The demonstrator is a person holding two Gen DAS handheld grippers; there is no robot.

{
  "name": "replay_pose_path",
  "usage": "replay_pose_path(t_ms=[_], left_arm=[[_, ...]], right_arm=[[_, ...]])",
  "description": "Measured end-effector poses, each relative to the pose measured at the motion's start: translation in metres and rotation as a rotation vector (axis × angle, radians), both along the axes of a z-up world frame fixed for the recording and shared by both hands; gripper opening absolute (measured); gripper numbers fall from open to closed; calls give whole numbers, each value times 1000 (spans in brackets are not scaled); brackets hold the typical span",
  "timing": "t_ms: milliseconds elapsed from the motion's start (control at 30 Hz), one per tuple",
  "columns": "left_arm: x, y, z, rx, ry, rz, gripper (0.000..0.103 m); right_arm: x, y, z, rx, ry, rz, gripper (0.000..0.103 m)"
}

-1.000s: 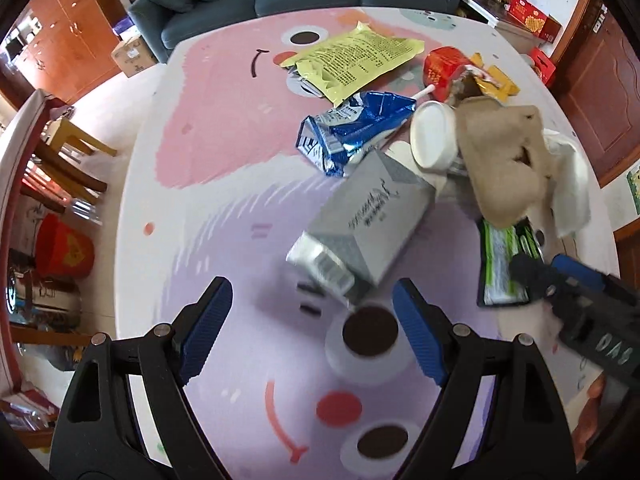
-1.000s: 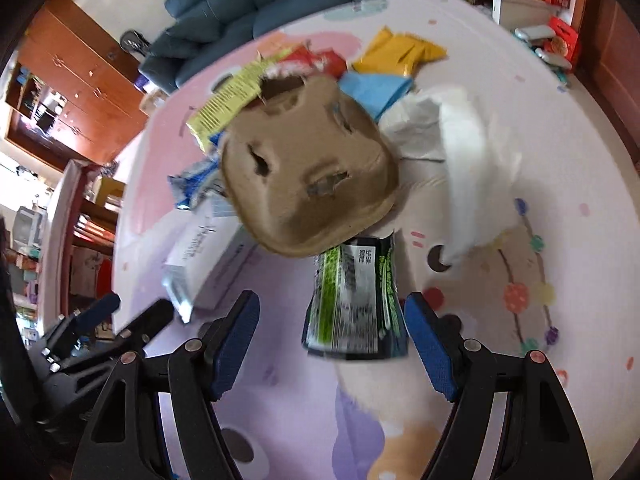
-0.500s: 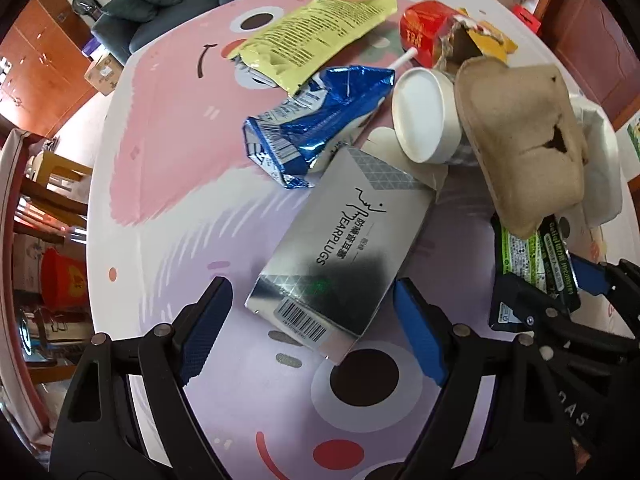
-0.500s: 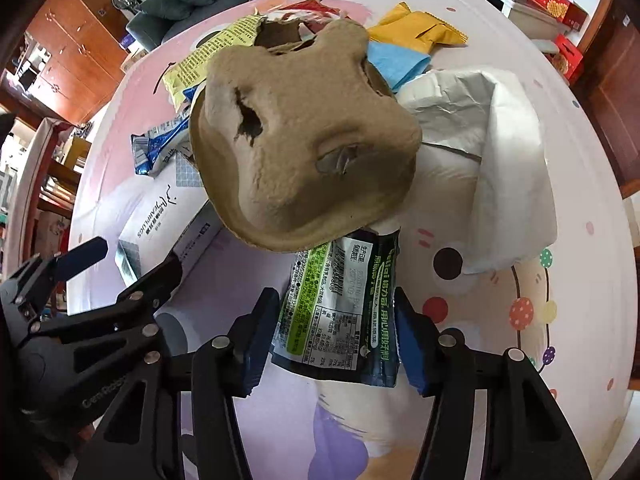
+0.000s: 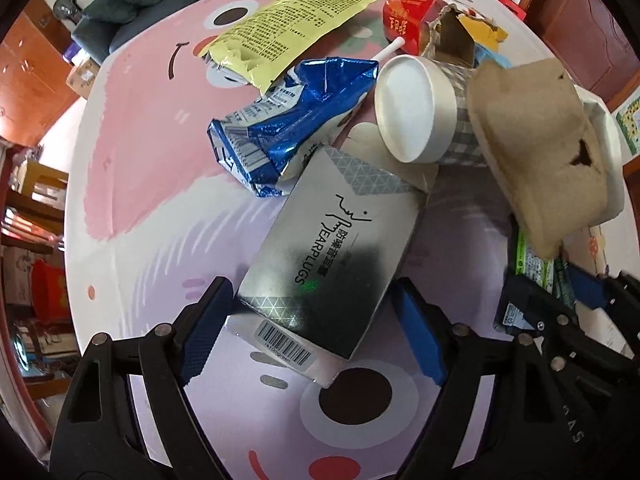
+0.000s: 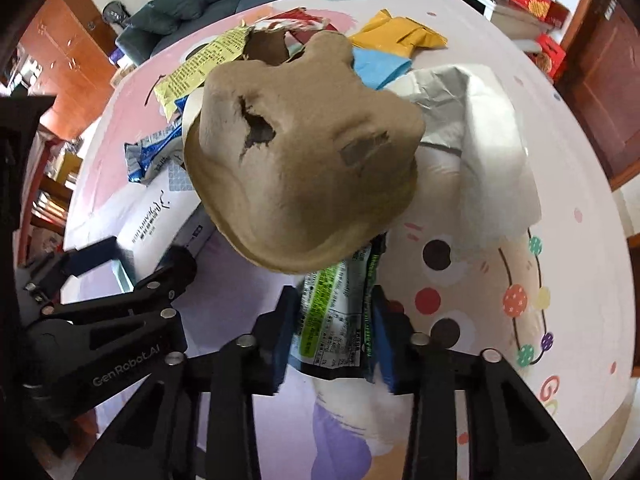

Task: Collect trash
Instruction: 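Grasp the green snack wrapper with the right gripper while the left gripper approaches the silver box, then grasp the silver earplugs box with the left gripper and lift it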

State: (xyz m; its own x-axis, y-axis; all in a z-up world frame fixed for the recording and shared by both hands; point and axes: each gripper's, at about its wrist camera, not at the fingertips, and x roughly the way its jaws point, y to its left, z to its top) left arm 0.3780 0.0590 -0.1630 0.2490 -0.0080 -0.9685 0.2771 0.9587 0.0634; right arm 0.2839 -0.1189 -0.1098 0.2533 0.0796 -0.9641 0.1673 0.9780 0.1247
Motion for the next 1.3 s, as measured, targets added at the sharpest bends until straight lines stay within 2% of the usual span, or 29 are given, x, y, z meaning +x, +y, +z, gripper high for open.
replay_pose_path(t_ms=[67, 333, 567, 867, 1000, 1133, 1300], left_arm=[[-1, 0, 0, 3, -3, 2, 76], [-23, -12, 4, 54, -70, -35, 65], [-41, -23, 14, 65, -93, -51, 64], [-51, -33, 29, 51, -105, -101, 64], [-62, -32, 33, 41, -98, -90, 64], [-71, -31, 40, 23, -98, -79, 64], [-82, -28, 53, -1, -109, -59, 64]], right_arm=[[-4, -3, 1, 20, -7, -14, 25], [-29, -11, 8, 77, -27, -42, 19], [-62, -16, 24, 83, -65, -40, 18], [-106, -46, 56, 101, -124, -88, 18], [-114, -52, 63, 117, -130, -98, 17], [-114, -40, 65, 124, -133, -92, 17], [-123, -40, 82, 140, -155, -86, 17]])
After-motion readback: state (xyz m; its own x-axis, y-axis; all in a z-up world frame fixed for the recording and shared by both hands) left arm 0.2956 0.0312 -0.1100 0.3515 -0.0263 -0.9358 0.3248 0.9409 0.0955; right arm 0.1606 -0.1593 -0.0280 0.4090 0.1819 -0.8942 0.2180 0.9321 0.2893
